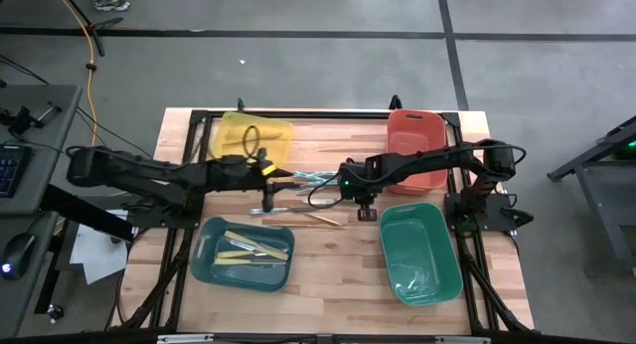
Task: Sort silverware by color (type)
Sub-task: Put the green knife into the orange bin
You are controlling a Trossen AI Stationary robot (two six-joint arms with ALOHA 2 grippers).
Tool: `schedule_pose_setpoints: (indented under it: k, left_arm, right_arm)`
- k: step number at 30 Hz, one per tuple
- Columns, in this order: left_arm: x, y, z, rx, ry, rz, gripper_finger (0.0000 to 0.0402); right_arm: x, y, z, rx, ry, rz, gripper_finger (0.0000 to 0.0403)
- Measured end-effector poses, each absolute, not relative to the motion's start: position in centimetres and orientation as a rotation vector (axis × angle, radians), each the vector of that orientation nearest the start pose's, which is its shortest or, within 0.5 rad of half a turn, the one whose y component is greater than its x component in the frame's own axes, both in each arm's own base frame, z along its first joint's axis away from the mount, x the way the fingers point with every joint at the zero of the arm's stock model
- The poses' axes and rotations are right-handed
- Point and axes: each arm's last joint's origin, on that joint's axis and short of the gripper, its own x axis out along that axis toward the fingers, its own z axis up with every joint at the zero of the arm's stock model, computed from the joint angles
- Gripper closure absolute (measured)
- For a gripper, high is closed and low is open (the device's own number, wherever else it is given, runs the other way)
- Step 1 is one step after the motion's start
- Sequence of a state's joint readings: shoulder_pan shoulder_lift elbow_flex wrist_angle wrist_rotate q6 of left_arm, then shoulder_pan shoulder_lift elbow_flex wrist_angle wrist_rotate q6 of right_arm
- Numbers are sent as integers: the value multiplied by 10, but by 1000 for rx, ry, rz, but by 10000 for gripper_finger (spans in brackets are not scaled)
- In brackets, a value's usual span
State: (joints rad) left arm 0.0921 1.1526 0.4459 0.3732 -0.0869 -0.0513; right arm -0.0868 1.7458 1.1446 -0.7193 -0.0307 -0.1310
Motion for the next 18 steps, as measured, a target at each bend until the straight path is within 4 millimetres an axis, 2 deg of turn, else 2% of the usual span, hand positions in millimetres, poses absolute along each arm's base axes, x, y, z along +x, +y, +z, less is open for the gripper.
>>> schedule_pose_setpoints:
  k: [6,11,14,18]
  left_arm:
    - [266,25,180,-83,470,122,284]
    - [284,27,165,-10,586,94,284]
    - [288,30,171,12,617,97,284]
    - [281,36,191,-12,658,124,284]
  right_arm:
    - [325,-27,181,-36,1319,40,403]
    - [326,-27,181,-42,1305,43,403]
    - [332,-27,183,-35,1238,46,403]
    - [341,-26,186,-32,1137,60,396]
